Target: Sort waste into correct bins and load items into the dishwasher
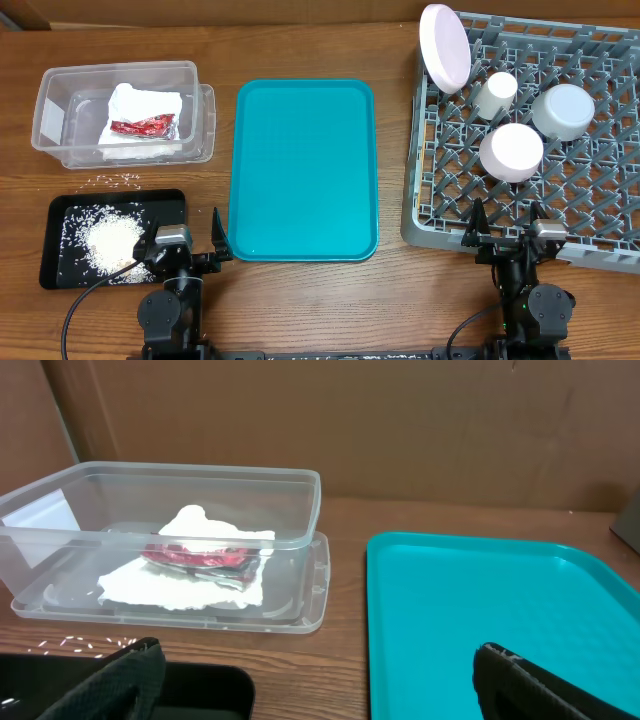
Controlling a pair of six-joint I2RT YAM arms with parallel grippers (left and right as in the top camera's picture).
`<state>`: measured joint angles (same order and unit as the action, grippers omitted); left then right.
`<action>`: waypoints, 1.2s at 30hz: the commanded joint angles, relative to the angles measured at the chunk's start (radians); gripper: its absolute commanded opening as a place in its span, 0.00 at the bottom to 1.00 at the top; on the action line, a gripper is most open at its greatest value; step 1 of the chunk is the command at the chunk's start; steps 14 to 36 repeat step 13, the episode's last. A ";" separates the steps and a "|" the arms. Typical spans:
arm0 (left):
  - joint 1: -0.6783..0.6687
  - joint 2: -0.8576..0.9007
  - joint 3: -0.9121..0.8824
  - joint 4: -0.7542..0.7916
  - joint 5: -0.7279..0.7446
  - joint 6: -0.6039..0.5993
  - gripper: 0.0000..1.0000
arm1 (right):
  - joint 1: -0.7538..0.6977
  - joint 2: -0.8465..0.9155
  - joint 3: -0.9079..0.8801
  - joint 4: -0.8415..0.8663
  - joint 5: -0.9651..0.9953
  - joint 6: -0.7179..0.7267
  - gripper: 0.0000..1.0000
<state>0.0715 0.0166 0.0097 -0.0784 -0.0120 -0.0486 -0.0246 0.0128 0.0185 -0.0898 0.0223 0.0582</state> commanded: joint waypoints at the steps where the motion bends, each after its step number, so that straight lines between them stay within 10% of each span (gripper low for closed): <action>1: -0.006 -0.013 -0.005 0.001 0.009 0.019 1.00 | -0.004 -0.010 -0.010 0.006 -0.005 -0.003 1.00; 36: -0.006 -0.013 -0.005 0.001 0.009 0.019 1.00 | -0.004 -0.010 -0.010 0.006 -0.005 -0.003 1.00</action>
